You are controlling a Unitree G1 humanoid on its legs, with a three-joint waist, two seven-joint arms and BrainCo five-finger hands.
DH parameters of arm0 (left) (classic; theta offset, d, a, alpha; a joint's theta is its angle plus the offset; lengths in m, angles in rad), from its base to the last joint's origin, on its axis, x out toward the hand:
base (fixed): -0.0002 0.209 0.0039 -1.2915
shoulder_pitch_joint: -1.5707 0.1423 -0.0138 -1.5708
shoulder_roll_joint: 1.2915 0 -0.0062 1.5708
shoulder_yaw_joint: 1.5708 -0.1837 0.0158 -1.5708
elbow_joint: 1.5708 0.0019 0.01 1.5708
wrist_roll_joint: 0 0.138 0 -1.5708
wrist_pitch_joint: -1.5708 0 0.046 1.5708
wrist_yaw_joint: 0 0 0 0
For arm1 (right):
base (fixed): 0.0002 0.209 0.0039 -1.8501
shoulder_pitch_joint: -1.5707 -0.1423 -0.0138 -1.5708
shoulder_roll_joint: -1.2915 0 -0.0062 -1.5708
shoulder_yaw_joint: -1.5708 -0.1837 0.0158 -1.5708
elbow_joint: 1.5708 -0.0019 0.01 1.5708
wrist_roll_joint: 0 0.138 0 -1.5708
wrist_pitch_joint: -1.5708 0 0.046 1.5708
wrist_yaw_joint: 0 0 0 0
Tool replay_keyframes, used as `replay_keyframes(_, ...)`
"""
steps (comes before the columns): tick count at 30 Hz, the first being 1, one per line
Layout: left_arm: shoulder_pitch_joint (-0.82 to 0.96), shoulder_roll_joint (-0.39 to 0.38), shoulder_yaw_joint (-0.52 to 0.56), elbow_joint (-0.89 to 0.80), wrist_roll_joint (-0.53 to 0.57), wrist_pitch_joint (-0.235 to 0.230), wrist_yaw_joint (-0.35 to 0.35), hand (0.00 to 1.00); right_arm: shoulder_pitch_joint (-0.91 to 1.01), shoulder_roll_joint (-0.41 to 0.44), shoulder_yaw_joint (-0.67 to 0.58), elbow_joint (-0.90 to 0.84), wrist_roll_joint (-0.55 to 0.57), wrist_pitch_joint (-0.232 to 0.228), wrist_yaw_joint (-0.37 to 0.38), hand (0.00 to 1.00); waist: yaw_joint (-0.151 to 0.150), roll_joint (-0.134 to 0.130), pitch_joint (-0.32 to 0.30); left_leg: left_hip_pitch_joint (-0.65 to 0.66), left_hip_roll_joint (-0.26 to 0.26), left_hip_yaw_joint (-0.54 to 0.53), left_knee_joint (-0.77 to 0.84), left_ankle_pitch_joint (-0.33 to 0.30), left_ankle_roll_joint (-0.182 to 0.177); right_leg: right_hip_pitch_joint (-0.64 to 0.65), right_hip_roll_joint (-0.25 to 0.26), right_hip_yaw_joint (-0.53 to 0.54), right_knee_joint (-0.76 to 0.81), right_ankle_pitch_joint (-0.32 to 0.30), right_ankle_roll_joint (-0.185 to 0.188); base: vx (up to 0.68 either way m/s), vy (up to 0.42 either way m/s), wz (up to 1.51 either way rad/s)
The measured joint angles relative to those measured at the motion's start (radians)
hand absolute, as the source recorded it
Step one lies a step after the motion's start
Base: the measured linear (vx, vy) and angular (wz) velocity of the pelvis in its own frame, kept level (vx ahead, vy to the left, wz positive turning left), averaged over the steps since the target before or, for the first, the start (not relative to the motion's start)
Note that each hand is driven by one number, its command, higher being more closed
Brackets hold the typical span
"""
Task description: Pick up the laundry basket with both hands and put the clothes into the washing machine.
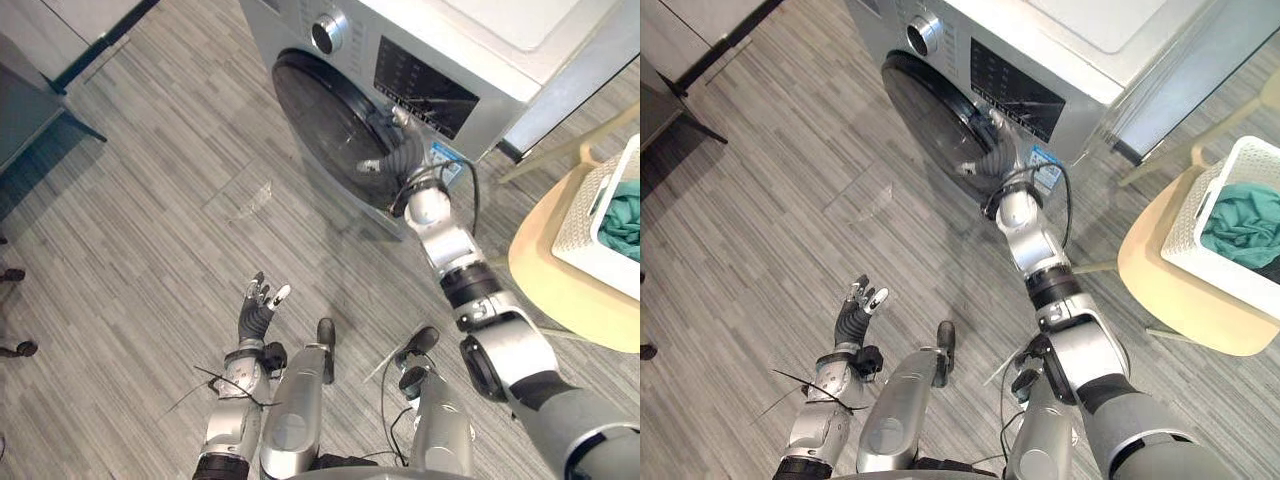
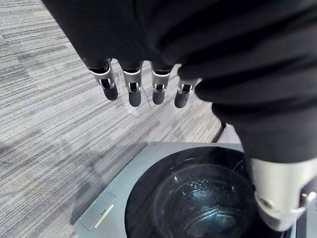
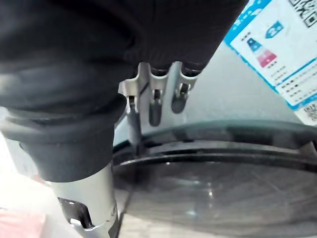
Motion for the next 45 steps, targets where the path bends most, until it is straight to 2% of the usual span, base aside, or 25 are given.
replay_keyframes(6,-0.019,-0.018,-0.078,-0.038,-0.048,-0.021,0.002,0.0,-0.107,-0.007,-0.054,0.126,0.007,0.007,-0.015,0.0,0.008,0.018,0.018,-0.048,-0.006,-0.035,-0.002,0.003,0.003,-0.015,-0.004,-0.04,-0.001,-0.001,0.0,0.01,0.03,0.19)
replay_keyframes(9,-0.033,-0.017,-0.118,-0.052,-0.077,-0.035,0.001,0.0,-0.163,-0.019,-0.065,0.193,0.064,-0.024,-0.027,0.0,0.002,0.019,0.019,-0.064,-0.023,-0.059,-0.038,0.034,0.004,-0.027,-0.017,-0.067,-0.001,-0.002,0.0,0.01,0.032,0.29)
replay_keyframes(12,-0.038,-0.019,-0.174,-0.09,-0.088,-0.044,-0.006,0.0,-0.259,-0.078,-0.062,0.305,0.145,-0.046,0.046,0.0,0.004,0.042,0.029,-0.073,-0.04,-0.104,-0.083,0.069,-0.005,-0.026,-0.021,-0.104,-0.008,-0.004,-0.004,-0.01,0.009,0.42)
replay_keyframes(14,-0.043,-0.019,-0.213,-0.108,-0.098,-0.045,-0.033,0.0,-0.318,-0.15,-0.057,0.43,0.167,-0.019,0.126,0.0,0.026,0.054,0.035,-0.082,-0.045,-0.144,-0.126,0.107,-0.019,-0.022,-0.017,-0.147,-0.015,-0.009,-0.01,-0.03,-0.037,0.53)
replay_keyframes(15,-0.037,-0.019,-0.222,-0.108,-0.104,-0.043,-0.046,0.0,-0.305,-0.156,-0.054,0.449,0.191,-0.014,0.162,0.0,0.029,0.054,0.035,-0.08,-0.046,-0.158,-0.145,0.125,-0.022,-0.019,-0.014,-0.156,-0.018,-0.009,-0.011,0.0,-0.043,0.41)
replay_keyframes(19,-0.023,-0.018,-0.225,-0.107,-0.109,-0.035,-0.053,0.0,-0.241,-0.108,-0.03,0.458,0.307,0.002,0.181,0.0,0.028,0.053,0.035,-0.06,-0.043,-0.155,-0.17,0.141,-0.019,-0.012,-0.009,-0.148,-0.02,-0.009,-0.011,0.02,-0.008,0.04)
replay_keyframes(23,-0.022,-0.018,-0.215,-0.098,-0.085,-0.007,-0.068,0.0,-0.062,-0.001,0.059,0.415,0.536,0.027,0.183,0.0,0.016,0.049,0.033,-0.04,-0.027,-0.139,-0.178,0.14,-0.019,0.006,0.009,-0.143,-0.036,-0.009,-0.011,0.04,0.0,-0.09)
replay_keyframes(25,-0.021,-0.019,-0.197,-0.096,-0.066,0.011,-0.068,0.0,0.041,0.081,0.085,0.395,0.674,0.032,0.177,0.0,0.016,0.047,0.032,-0.03,-0.011,-0.125,-0.177,0.14,-0.02,0.006,0.024,-0.126,-0.037,-0.014,-0.017,0.08,-0.018,-0.19)
replay_keyframes(27,-0.021,-0.018,-0.194,-0.096,-0.049,0.016,-0.068,0.0,0.08,0.117,0.087,0.374,0.71,0.032,0.176,0.0,0.015,0.037,0.028,-0.022,0.0,-0.109,-0.176,0.139,-0.021,0.007,0.033,-0.115,-0.037,-0.015,-0.019,0.06,-0.025,-0.19)
replay_keyframes(30,-0.022,-0.013,-0.185,-0.096,-0.034,0.017,-0.065,0.0,0.147,0.131,0.089,0.313,0.705,0.016,0.174,0.0,0.007,-0.002,0.009,0.007,0.016,-0.077,-0.175,0.132,-0.031,0.01,0.041,-0.081,-0.024,-0.022,-0.028,0.04,-0.01,-0.3)
replay_keyframes(32,-0.03,0.005,-0.193,-0.096,-0.017,0.018,-0.066,0.0,0.227,0.139,0.037,0.293,0.669,-0.003,0.173,0.0,-0.001,-0.051,-0.016,0.031,0.033,-0.046,-0.159,0.114,-0.039,0.013,0.056,-0.04,-0.022,-0.028,-0.031,0.02,-0.015,-0.43)
replay_keyframes(33,-0.032,0.012,-0.195,-0.096,-0.015,0.019,-0.067,0.0,0.251,0.14,0.018,0.293,0.667,-0.004,0.173,0.0,-0.003,-0.058,-0.02,0.038,0.037,-0.04,-0.152,0.107,-0.039,0.019,0.06,-0.032,-0.022,-0.03,-0.03,0.01,-0.023,-0.39)
replay_keyframes(35,-0.038,0.036,-0.199,-0.093,0.002,0.025,-0.085,0.0,0.359,0.14,-0.035,0.307,0.619,-0.004,0.174,0.0,-0.028,-0.082,-0.033,0.06,0.054,-0.017,-0.124,0.077,-0.043,0.035,0.075,-0.001,-0.021,-0.042,-0.024,-0.03,-0.009,-0.37)
replay_keyframes(37,-0.072,0.065,-0.19,-0.06,0.001,0.028,-0.105,0.0,0.441,0.136,-0.048,0.316,0.554,-0.001,0.175,0.0,-0.045,-0.093,-0.039,0.071,0.062,0.003,-0.116,0.066,-0.047,0.035,0.084,0.026,-0.024,-0.043,-0.024,-0.04,0.009,-0.38)
replay_keyframes(39,-0.136,0.093,-0.155,0.027,-0.006,0.03,-0.129,0.0,0.52,0.133,-0.058,0.315,0.499,0.003,0.179,0.0,-0.061,-0.1,-0.044,0.072,0.068,0.01,-0.11,0.061,-0.048,0.027,0.093,0.046,-0.033,-0.045,-0.028,-0.05,0.007,-0.33)
replay_keyframes(42,-0.301,0.152,-0.03,0.241,-0.083,0.038,-0.126,0.0,0.613,0.104,-0.068,0.301,0.412,0.006,0.187,0.0,-0.101,-0.115,-0.043,0.046,0.07,0.021,-0.096,0.061,-0.048,-0.01,0.106,0.075,-0.034,-0.044,-0.026,-0.06,0.003,-0.26)
replay_keyframes(43,-0.384,0.2,0.013,0.352,-0.122,0.04,-0.11,0.0,0.635,0.097,-0.085,0.299,0.373,0.007,0.191,0.0,-0.117,-0.125,-0.045,0.021,0.074,0.022,-0.078,0.062,-0.048,-0.034,0.111,0.082,-0.033,-0.039,-0.02,-0.05,-0.018,-0.24)
replay_keyframes(44,-0.439,0.228,0.029,0.423,-0.143,0.042,-0.106,0.0,0.648,0.089,-0.096,0.293,0.355,0.008,0.194,0.0,-0.119,-0.131,-0.043,0.009,0.08,0.027,-0.067,0.062,-0.049,-0.045,0.117,0.09,-0.035,-0.034,-0.013,-0.09,-0.036,-0.33)
replay_keyframes(45,-0.576,0.32,0.077,0.598,-0.179,0.055,-0.095,0.0,0.667,0.078,-0.133,0.293,0.331,0.01,0.198,0.0,-0.135,-0.157,-0.038,-0.024,0.093,0.033,-0.044,0.062,-0.05,-0.071,0.13,0.102,-0.039,-0.026,-0.003,-0.08,-0.032,-0.29)
